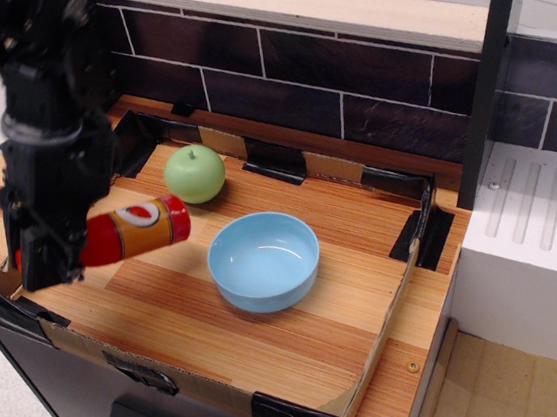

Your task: Upright hot sauce bottle

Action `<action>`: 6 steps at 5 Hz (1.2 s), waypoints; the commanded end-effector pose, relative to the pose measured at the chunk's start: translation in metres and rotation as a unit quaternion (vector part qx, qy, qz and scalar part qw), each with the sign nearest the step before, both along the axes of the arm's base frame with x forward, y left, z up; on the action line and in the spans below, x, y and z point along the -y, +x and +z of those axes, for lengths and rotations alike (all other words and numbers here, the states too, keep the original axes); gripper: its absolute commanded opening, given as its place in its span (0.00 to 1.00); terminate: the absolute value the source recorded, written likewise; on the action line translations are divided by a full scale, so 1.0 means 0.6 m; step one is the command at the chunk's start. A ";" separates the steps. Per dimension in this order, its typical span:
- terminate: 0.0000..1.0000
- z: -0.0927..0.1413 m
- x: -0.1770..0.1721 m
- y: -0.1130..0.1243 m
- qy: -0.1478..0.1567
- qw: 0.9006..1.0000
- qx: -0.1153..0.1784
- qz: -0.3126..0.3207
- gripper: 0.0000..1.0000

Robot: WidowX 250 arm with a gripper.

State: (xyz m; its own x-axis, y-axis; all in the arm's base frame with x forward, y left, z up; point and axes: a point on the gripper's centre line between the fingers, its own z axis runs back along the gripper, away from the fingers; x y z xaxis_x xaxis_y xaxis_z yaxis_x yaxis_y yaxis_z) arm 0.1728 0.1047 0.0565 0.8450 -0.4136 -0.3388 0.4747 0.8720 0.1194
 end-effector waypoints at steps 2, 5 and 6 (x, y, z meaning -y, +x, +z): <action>0.00 0.076 -0.013 0.012 0.086 0.985 -0.136 0.070 0.00; 0.00 0.077 0.005 -0.003 0.135 0.934 -0.290 0.156 0.00; 0.00 0.073 0.010 0.011 0.141 0.916 -0.328 0.185 0.00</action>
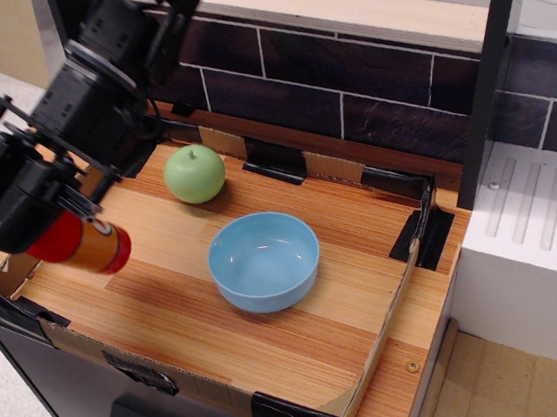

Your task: Upright hot sauce bottle

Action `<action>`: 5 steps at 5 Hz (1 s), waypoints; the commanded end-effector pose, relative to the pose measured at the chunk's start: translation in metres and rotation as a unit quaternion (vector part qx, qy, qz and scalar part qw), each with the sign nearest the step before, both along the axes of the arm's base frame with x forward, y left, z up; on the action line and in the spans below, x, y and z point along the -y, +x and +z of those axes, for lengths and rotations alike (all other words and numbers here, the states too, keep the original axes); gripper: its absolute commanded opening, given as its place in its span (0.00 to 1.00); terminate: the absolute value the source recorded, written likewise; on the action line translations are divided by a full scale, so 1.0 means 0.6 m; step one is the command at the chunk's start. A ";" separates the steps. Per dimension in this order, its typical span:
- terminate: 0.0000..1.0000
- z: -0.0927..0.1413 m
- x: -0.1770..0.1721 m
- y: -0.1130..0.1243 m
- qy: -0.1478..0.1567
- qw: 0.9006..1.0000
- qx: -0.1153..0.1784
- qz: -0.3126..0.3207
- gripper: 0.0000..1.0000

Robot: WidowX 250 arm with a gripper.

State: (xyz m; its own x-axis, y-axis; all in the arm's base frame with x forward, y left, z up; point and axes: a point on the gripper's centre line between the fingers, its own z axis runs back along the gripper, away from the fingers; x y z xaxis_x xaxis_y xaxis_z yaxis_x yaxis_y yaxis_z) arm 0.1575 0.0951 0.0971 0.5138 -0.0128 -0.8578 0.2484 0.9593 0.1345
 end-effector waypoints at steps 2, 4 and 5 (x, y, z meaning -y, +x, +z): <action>0.00 -0.002 0.013 0.057 0.005 0.992 -0.070 0.108 0.00; 0.00 0.001 0.017 0.045 0.004 0.979 -0.141 0.144 0.00; 0.00 -0.007 0.018 0.041 -0.001 0.980 -0.140 0.140 0.00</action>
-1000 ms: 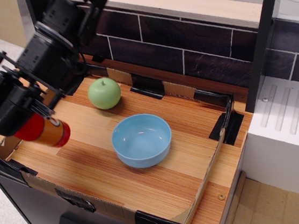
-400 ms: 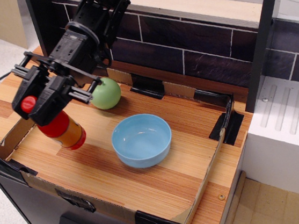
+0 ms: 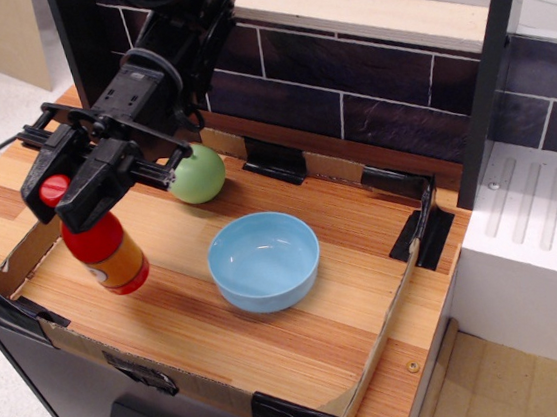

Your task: Upright hot sauce bottle

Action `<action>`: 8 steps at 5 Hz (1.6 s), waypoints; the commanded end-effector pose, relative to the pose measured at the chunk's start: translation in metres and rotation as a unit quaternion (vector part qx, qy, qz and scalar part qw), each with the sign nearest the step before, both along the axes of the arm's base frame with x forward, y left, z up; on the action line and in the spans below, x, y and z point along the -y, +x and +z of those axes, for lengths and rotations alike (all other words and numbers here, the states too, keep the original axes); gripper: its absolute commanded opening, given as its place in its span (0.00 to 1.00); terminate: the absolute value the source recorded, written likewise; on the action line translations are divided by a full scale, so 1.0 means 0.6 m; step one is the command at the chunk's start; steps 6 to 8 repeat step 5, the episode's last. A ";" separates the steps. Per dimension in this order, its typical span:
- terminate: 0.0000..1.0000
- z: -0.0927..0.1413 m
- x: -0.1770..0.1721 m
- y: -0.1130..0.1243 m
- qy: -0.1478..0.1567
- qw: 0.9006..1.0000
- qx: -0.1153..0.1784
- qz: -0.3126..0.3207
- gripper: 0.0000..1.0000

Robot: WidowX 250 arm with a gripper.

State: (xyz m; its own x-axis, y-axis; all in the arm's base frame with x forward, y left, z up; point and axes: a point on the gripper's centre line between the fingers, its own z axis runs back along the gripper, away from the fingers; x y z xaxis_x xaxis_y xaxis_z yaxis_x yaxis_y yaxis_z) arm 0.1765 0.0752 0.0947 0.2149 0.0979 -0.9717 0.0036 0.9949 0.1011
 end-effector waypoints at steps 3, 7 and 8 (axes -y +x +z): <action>0.00 -0.035 -0.016 -0.017 -0.008 1.000 0.007 0.000 0.00; 1.00 -0.011 -0.008 -0.006 -0.023 0.999 0.036 -0.007 1.00; 1.00 -0.011 -0.008 -0.006 -0.023 0.999 0.036 -0.007 1.00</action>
